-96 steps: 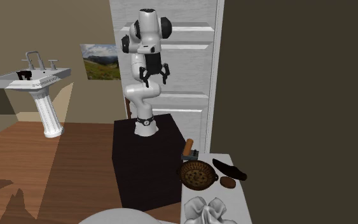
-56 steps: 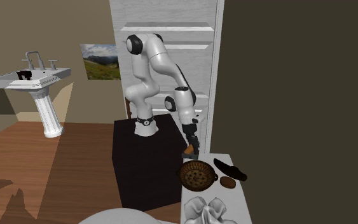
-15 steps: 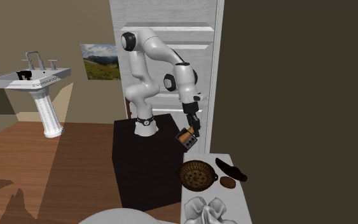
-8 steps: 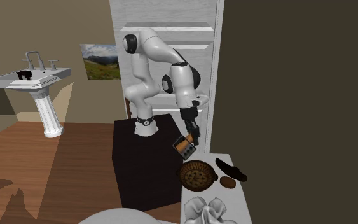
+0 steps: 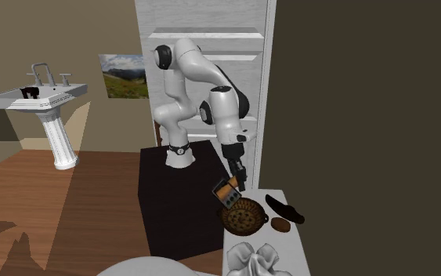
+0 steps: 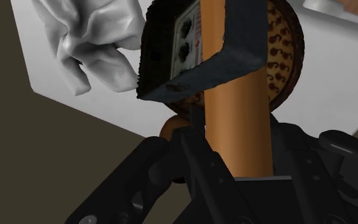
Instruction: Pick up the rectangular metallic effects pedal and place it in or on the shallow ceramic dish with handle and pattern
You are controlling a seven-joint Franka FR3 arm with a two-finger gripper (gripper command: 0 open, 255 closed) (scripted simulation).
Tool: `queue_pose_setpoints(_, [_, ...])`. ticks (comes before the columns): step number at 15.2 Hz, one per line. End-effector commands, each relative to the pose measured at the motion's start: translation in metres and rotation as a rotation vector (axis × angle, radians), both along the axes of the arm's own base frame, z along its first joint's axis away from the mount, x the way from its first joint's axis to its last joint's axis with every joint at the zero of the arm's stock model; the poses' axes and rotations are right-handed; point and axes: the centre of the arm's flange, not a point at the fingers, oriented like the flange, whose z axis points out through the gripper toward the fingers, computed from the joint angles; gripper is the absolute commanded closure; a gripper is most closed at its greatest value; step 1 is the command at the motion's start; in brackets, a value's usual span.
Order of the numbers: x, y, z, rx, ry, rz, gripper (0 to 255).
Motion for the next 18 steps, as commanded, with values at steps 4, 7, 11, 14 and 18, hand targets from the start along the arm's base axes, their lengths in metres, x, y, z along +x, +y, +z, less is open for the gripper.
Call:
queue_pose_setpoints(4, [-0.001,0.000,-0.028,0.000,-0.001,0.000,255])
queue_pose_setpoints(7, [-0.001,0.000,-0.044,0.000,-0.001,0.000,255])
queue_pose_setpoints(11, [-0.001,0.000,-0.065,0.000,-0.001,0.000,255])
queue_pose_setpoints(14, [-0.001,0.000,-0.067,0.000,-0.001,0.000,255])
queue_pose_setpoints(18, [-0.001,0.000,-0.067,0.000,-0.001,0.000,255])
